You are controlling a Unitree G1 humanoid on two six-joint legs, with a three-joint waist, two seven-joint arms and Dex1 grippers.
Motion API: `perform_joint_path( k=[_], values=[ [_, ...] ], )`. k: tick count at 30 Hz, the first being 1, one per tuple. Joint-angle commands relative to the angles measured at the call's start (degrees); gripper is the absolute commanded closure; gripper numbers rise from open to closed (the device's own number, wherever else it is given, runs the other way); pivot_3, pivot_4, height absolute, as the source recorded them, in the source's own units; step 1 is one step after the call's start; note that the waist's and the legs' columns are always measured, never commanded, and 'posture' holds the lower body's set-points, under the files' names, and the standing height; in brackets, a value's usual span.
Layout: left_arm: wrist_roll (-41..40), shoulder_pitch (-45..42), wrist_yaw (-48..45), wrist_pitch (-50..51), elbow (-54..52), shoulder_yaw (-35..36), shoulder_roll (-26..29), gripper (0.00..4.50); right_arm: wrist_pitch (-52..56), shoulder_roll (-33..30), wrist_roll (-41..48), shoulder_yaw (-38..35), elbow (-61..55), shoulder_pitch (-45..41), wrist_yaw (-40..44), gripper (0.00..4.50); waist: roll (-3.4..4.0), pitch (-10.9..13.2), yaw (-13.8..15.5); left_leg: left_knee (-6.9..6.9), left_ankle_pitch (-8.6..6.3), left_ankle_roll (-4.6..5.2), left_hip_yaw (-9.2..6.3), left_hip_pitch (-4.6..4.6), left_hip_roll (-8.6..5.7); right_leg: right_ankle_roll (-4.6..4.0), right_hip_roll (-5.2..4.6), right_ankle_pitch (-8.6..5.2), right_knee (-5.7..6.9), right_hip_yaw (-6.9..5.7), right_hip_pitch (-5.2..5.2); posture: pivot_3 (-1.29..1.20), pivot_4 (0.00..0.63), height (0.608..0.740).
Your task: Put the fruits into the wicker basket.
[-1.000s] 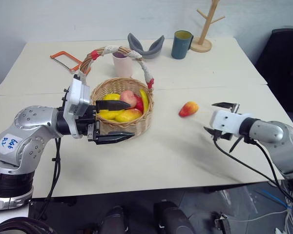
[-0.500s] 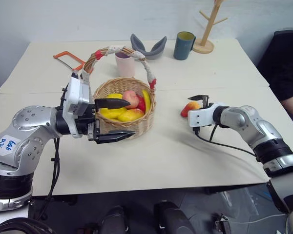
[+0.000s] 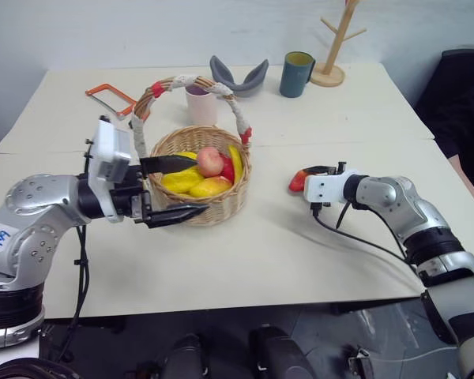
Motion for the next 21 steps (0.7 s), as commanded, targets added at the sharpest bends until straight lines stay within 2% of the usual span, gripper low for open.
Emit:
perform_joint_path(
  k=[1,3,6,10,13,17,19,20,21],
  values=[
    [-1.5,3.4,-0.3,0.9,1.1,6.1,2.4,0.00,23.0,2.7,20.2,-7.0,-24.3,1.7,7.1,2.67,0.04,0.0,-0.2,-0.04,0.00,-0.03,-0.01,0.00,0.05,-0.01,0.03,-0.01,0.03,0.00,-0.04,0.00,0.150,0.740],
    [-1.1,5.4,-0.4,0.8,1.4,7.6,3.3,0.00,34.2,5.2,26.7,-7.5,-33.3,1.0,6.6,2.67,0.04,0.0,-0.2,-0.02,0.00,-0.09,-0.08,-0.01,0.13,-0.04,0.07,-0.02,0.10,-0.03,-0.09,0.00,0.150,0.740],
    [-1.1,6.8,-0.1,0.6,1.7,9.4,4.1,0.00,44.1,10.6,30.5,-6.4,-39.3,-2.9,3.3,2.67,0.03,0.0,0.3,0.02,-0.02,-0.09,-0.14,0.00,0.12,-0.10,0.04,-0.05,0.15,-0.10,-0.07,0.00,0.150,0.740],
    [-1.5,6.7,0.4,0.7,1.0,9.7,4.1,0.00,47.6,18.4,27.3,-2.4,-35.2,-8.6,-1.7,2.67,-0.02,0.0,0.5,0.02,-0.05,-0.04,-0.16,-0.02,-0.04,-0.12,-0.10,-0.06,0.19,-0.13,-0.11,0.00,0.150,0.740],
    [-1.6,6.4,0.9,0.7,0.1,9.6,3.9,0.00,47.1,20.8,25.3,-0.7,-30.4,-10.1,-2.8,2.67,-0.12,-0.1,0.6,0.01,-0.09,0.02,-0.20,-0.06,-0.11,-0.14,-0.19,-0.07,0.15,-0.17,-0.11,0.00,0.150,0.740],
    [-1.7,6.5,1.1,0.6,-0.1,9.6,3.9,0.00,48.1,21.7,25.5,-1.5,-30.0,-10.3,-3.3,1.30,-0.12,-0.1,0.4,0.07,-0.12,0.08,-0.20,-0.40,-0.17,-0.14,-0.25,-0.07,0.07,-0.18,-0.33,0.00,0.150,0.740],
    [-1.5,6.3,1.0,0.3,0.2,9.4,3.8,0.00,52.1,22.2,30.1,-4.6,-34.1,-9.9,-2.8,0.65,-0.12,-0.1,0.3,0.05,-0.12,0.08,-0.20,-0.45,-0.15,-0.13,-0.24,-0.07,0.07,-0.18,-0.39,0.00,0.150,0.740],
    [-1.5,6.1,1.0,0.2,0.4,9.2,3.7,0.00,54.3,22.4,32.4,-6.5,-36.0,-9.8,-3.0,0.37,-0.12,-0.1,0.3,0.02,-0.11,0.06,-0.21,-0.44,-0.13,-0.14,-0.21,-0.07,0.07,-0.18,-0.40,0.00,0.150,0.740],
    [-1.5,5.9,1.0,0.1,0.5,9.1,3.6,0.00,56.1,22.4,33.9,-7.7,-37.4,-9.7,-3.3,0.37,-0.12,-0.1,0.2,-0.02,-0.10,0.05,-0.21,-0.47,-0.11,-0.14,-0.18,-0.07,0.07,-0.18,-0.44,0.00,0.150,0.740]
  ],
)
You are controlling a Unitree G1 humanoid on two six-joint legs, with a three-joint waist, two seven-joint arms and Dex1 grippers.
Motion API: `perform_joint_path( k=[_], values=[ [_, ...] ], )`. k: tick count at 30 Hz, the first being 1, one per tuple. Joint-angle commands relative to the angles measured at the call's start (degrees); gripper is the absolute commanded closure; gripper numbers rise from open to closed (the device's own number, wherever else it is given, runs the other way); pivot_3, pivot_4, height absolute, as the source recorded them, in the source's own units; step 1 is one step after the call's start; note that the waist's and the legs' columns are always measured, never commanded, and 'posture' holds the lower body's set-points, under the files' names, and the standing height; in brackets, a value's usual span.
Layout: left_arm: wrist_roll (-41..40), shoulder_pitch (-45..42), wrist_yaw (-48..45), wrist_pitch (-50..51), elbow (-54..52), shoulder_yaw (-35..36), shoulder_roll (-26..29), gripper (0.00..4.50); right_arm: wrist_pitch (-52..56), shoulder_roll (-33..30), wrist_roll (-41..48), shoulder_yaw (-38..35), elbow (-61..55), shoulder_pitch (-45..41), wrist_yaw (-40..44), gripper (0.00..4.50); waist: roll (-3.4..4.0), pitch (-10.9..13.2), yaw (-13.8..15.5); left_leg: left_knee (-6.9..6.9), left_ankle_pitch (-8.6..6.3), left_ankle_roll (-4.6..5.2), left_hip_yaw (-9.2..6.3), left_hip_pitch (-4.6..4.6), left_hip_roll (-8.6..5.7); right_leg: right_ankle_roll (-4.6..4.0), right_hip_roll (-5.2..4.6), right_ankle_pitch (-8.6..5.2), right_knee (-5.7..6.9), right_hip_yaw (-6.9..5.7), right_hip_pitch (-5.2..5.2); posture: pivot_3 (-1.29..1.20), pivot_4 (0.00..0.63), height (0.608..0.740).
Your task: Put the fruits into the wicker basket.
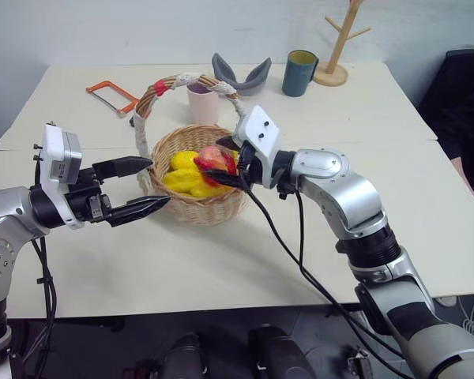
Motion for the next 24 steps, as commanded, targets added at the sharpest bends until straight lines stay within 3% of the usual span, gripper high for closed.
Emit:
perform_joint_path(
  k=[1,6,10,19,22,24],
  values=[
    [-0.7,-1.2,0.0,-1.0,-0.9,0.6,0.5,0.00,5.7,0.3,6.6,-6.6,-8.0,-0.4,-1.1,0.37,0.00,0.0,-0.2,-0.01,0.00,-0.01,0.00,0.00,0.03,0.00,0.03,0.00,-0.01,0.01,0.00,0.00,0.150,0.740],
    [-1.0,-3.0,-0.2,-0.9,-0.8,-0.7,0.3,0.00,16.1,-1.6,13.7,-16.6,-14.2,2.4,-6.4,0.37,-0.01,0.0,0.1,0.01,0.00,-0.02,-0.01,0.01,0.02,0.00,0.01,0.00,-0.01,0.00,0.03,0.00,0.150,0.740],
    [-0.6,-5.7,-0.6,-1.3,0.1,-2.6,-0.1,0.00,18.2,0.0,13.6,-20.3,-11.9,3.3,-13.1,0.37,-0.02,0.0,0.0,0.01,0.00,0.00,0.00,0.01,-0.01,0.00,0.00,0.00,-0.04,0.01,0.06,0.00,0.150,0.740],
    [0.8,-10.0,-1.3,-2.7,2.3,-6.2,-1.2,0.00,5.8,5.3,5.8,-13.8,7.0,-1.9,-15.3,0.37,0.00,0.0,-1.0,-0.07,0.05,-0.09,0.11,-0.02,0.04,0.00,0.14,0.00,0.03,0.11,-0.15,0.00,0.150,0.740],
    [2.0,-10.6,-1.0,-4.2,2.9,-7.6,-2.2,0.00,-0.4,6.4,2.5,-12.1,14.3,-3.2,-15.2,0.95,0.00,0.0,-1.0,-0.04,0.04,-0.08,0.12,-0.05,0.02,0.00,0.10,0.00,0.00,0.11,-0.14,0.00,0.150,0.740],
    [2.1,-10.7,-0.8,-4.6,2.7,-8.1,-2.9,0.00,-2.5,6.9,1.5,-11.8,16.6,-3.8,-15.2,1.64,0.00,0.0,-1.0,-0.04,0.04,-0.07,0.13,-0.06,0.00,0.00,0.08,0.00,-0.01,0.12,-0.14,0.00,0.150,0.740]
  ],
)
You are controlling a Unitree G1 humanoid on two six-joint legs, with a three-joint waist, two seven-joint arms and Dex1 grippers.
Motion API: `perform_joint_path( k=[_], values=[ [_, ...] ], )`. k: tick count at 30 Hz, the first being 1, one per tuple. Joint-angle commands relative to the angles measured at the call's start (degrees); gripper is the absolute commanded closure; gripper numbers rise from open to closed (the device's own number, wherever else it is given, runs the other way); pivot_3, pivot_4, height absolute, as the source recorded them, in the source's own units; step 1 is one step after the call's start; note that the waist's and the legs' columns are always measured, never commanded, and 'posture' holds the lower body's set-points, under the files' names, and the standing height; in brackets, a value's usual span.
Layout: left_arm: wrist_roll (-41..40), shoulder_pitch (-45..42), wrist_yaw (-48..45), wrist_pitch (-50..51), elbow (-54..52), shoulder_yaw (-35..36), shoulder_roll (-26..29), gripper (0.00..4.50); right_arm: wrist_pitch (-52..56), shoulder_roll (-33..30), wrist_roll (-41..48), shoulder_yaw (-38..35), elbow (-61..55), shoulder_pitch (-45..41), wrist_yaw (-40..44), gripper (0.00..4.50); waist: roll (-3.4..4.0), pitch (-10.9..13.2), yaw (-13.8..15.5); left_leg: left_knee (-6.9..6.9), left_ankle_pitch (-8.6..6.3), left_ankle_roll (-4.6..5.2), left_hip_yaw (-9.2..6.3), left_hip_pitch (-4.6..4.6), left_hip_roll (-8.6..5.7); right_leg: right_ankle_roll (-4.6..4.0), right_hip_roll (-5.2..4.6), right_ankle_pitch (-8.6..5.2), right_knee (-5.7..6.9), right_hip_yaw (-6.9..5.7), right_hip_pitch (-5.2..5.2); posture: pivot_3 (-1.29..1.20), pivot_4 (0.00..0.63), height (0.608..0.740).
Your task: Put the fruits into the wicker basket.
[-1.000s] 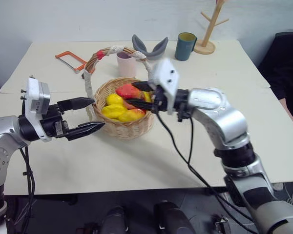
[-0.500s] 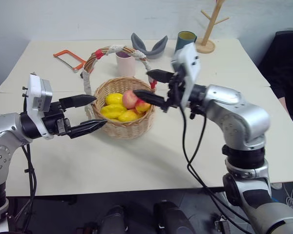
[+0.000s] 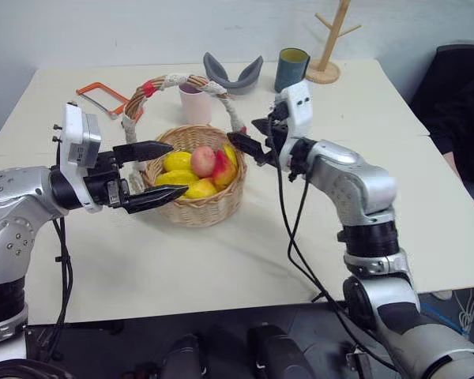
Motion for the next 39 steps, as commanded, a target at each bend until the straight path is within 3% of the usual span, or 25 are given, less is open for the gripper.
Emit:
perform_joint_path(
  k=[1,7,8,12,17,22,26,33,39],
  values=[
    [0.7,-1.0,0.2,-1.8,-0.2,-0.4,-1.0,0.00,-5.4,0.7,-1.8,0.1,2.5,-2.3,0.4,1.98,0.00,0.0,0.0,0.00,0.00,0.00,0.00,0.00,0.00,0.00,0.00,0.00,0.00,0.00,0.00,0.00,0.150,0.740],
    [1.0,-1.5,0.4,-2.4,0.1,-1.0,-2.1,0.00,-6.7,0.2,-2.1,-0.3,-0.6,-1.1,0.8,4.10,0.00,0.0,0.0,0.00,0.00,-0.01,-0.02,-0.02,0.03,0.00,0.01,0.00,0.01,-0.01,-0.01,0.00,0.150,0.740],
    [1.0,-1.6,0.4,-2.5,0.1,-1.1,-2.3,0.00,-6.3,-0.4,-1.7,-1.1,-2.5,-0.4,0.7,4.27,0.00,0.0,0.0,0.00,0.00,-0.01,-0.01,-0.02,0.03,0.00,0.01,0.00,0.02,-0.01,-0.02,0.00,0.150,0.740],
    [0.7,-2.0,0.5,-2.5,-0.1,-1.6,-3.2,0.00,-4.7,-3.6,-0.4,-4.9,-10.1,3.1,-0.1,4.35,0.00,0.0,0.5,-0.01,0.00,-0.01,-0.03,-0.04,0.02,0.00,0.00,0.00,-0.01,-0.02,-0.02,0.00,0.150,0.740],
    [1.5,-2.5,0.0,-3.4,1.3,-3.5,-4.9,0.00,0.6,-15.8,2.8,-20.1,-22.0,12.5,-2.4,4.35,0.01,0.0,2.4,0.00,-0.01,0.02,-0.10,-0.08,-0.03,0.01,-0.07,0.00,-0.12,-0.07,0.04,0.00,0.150,0.740],
    [2.1,-3.5,-0.9,-3.9,2.9,-4.5,-5.9,0.00,1.5,-25.7,3.1,-30.9,-23.6,21.5,-1.9,4.35,0.01,0.0,2.7,-0.02,-0.03,0.06,-0.03,-0.04,-0.03,0.02,-0.02,0.01,-0.27,-0.03,0.14,0.00,0.150,0.740],
    [2.9,-5.7,-2.3,-4.8,5.4,-6.5,-7.3,0.00,-1.8,-28.4,0.4,-35.2,-20.2,27.7,-3.4,4.35,0.03,0.0,2.0,-0.06,0.03,-0.03,0.06,0.07,0.09,0.02,0.17,0.00,-0.26,0.07,0.16,0.00,0.150,0.740],
    [4.7,-9.8,-4.3,-5.9,8.9,-9.0,-9.5,0.00,-4.6,-25.8,0.7,-35.4,-20.0,33.2,-5.3,2.11,0.05,0.0,1.1,-0.05,0.15,-0.08,0.05,0.14,0.07,0.05,0.18,0.02,-0.15,0.08,0.20,0.00,0.150,0.740],
    [5.4,-10.6,-5.2,-6.3,9.8,-9.2,-10.1,0.00,0.8,-30.7,6.7,-42.9,-28.7,42.9,-0.4,0.03,0.12,0.1,1.7,-0.08,0.14,-0.09,0.02,0.10,0.03,0.10,0.14,-0.01,-0.19,0.09,0.20,0.00,0.150,0.740]
  ],
)
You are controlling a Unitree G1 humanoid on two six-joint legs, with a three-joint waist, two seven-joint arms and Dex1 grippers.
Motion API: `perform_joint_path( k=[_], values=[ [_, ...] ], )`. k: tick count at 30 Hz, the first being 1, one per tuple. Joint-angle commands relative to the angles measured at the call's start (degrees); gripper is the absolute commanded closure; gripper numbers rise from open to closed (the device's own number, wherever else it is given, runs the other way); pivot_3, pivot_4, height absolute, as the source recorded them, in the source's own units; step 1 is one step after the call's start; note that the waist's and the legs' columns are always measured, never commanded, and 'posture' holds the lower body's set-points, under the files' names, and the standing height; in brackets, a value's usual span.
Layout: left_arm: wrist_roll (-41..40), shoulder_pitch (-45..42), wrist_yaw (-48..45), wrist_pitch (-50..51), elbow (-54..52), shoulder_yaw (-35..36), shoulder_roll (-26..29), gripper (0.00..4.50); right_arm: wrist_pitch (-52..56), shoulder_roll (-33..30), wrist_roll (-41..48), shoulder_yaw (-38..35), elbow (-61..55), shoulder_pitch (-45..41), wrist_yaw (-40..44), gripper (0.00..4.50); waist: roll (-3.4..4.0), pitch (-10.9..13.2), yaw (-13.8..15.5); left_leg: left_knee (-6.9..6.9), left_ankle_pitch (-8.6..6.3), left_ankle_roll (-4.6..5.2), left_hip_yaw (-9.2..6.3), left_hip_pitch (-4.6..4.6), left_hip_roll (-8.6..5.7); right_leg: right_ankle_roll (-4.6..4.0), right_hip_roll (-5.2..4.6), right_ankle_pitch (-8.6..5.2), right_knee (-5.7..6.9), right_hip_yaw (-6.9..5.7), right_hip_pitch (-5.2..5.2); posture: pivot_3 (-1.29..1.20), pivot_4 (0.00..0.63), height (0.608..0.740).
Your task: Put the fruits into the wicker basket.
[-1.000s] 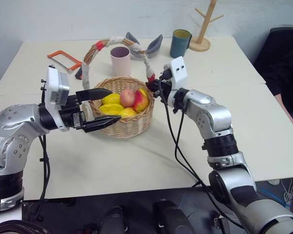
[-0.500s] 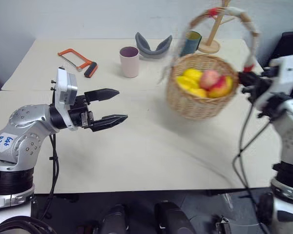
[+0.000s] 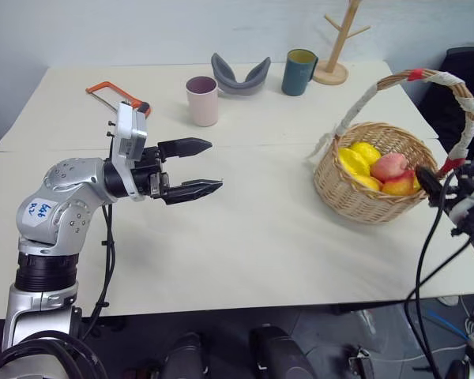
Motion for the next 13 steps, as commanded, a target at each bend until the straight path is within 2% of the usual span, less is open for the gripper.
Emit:
perform_joint_path(
  k=[1,3,5,7,10,13],
  values=[
    [0.1,-0.7,-0.7,-1.0,-0.6,1.0,0.2,0.00,2.7,-6.1,5.1,-9.2,-7.3,4.9,6.2,0.03,0.02,0.0,0.4,0.03,0.00,0.01,0.00,0.00,-0.01,0.01,-0.01,0.00,0.00,0.00,0.02,0.00,0.150,0.740],
    [0.4,0.0,-0.9,-1.1,-0.4,1.2,0.4,0.00,3.2,-11.5,7.7,-17.5,-9.1,12.4,15.6,0.03,0.12,0.0,1.1,0.05,-0.03,0.05,0.00,0.02,-0.04,0.04,-0.03,-0.01,-0.04,0.00,0.08,0.00,0.150,0.740],
    [0.6,0.6,-1.2,-1.2,-0.3,1.5,0.8,0.00,10.6,-16.2,12.6,-27.0,-7.2,17.2,21.3,0.03,0.12,0.0,1.3,0.03,-0.05,0.08,-0.10,0.13,-0.04,0.10,0.02,-0.04,-0.16,-0.04,0.27,0.00,0.150,0.740],
    [0.5,0.9,-1.5,-1.2,-0.4,1.8,1.0,0.00,15.3,-18.8,15.5,-32.8,-5.8,21.7,25.7,0.03,0.05,0.0,1.3,0.04,-0.08,0.14,-0.10,0.23,-0.04,0.13,0.02,-0.02,-0.26,-0.03,0.43,0.00,0.150,0.740],
    [0.8,0.8,-1.0,-1.1,0.3,1.8,0.7,0.00,15.3,-19.1,15.9,-36.2,-5.8,27.6,30.2,0.03,-0.17,0.1,1.1,-0.02,-0.14,0.20,-0.24,0.60,-0.03,0.18,0.05,0.01,-0.60,-0.08,0.96,0.00,0.150,0.740],
    [1.3,1.9,-0.3,-1.5,-0.5,1.8,0.1,0.00,15.5,-17.8,17.9,-34.9,-6.3,25.8,27.8,0.03,-0.15,0.1,0.7,-0.22,-0.41,0.41,-0.16,1.04,-0.04,0.30,0.00,0.08,-1.08,-0.05,1.56,0.00,0.150,0.740]
  ],
)
